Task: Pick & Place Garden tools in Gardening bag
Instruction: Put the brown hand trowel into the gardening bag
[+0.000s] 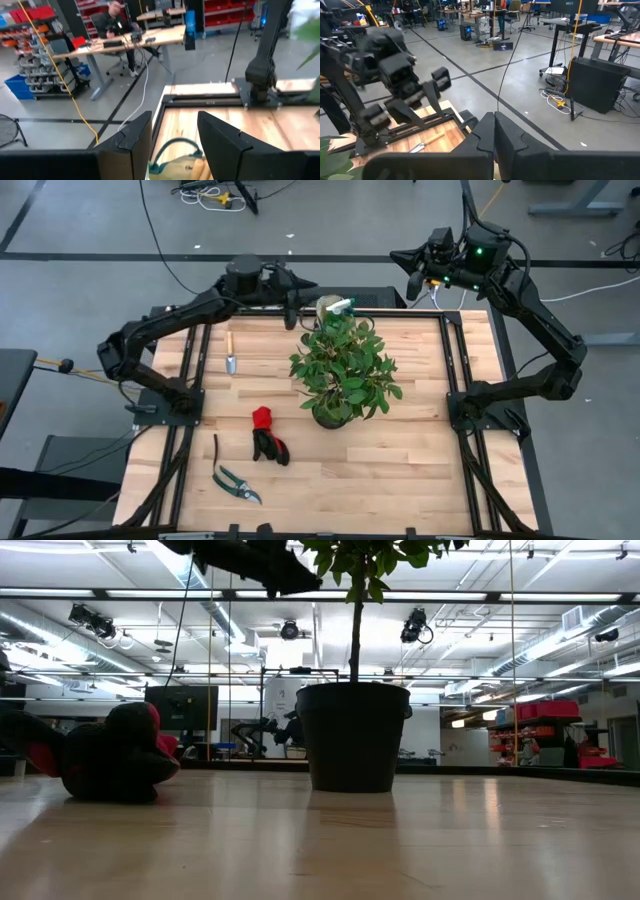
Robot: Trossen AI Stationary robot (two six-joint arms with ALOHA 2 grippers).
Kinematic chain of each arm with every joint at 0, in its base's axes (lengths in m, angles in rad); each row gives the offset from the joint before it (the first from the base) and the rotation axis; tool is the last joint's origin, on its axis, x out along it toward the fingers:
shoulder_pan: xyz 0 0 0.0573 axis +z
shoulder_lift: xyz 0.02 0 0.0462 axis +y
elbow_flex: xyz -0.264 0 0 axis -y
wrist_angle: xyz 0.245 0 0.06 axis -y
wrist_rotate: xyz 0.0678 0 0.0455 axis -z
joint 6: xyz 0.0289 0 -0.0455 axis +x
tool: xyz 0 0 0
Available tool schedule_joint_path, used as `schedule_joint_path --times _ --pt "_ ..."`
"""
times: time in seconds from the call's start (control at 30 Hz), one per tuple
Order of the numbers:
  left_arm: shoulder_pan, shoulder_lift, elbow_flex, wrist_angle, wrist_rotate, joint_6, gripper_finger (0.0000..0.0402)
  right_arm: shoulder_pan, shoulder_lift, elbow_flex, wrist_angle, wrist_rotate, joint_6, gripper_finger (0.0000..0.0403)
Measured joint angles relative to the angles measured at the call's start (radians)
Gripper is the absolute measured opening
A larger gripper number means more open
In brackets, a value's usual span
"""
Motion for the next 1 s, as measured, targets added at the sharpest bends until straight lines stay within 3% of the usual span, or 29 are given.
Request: schedule_joint_path --times 0.2,0.47,0.7,1.0 --pt "0.007 -0.078 0.0 -0.068 -0.061 -0.079 0.0167 0.0 -0.01 0.0 0.0 0.001 -0.026 0.0036" --pt "0.033 -0.191 0.0 -0.301 -0.177 -0.107 0.0167 0.0 -0.01 0.0 -0.043 0.0 -0.06 0.0112" --pt "0.068 -0.232 0.0 -0.432 -0.202 -0.159 0.0167 0.0 -0.01 0.0 -0.056 -0.006 -0.081 0.0168" --pt "0.144 -0.232 0.0 -0.686 -0.223 -0.296 0.0167 0.0 -0.01 0.0 -0.122 -0.052 -0.105 0.0194"
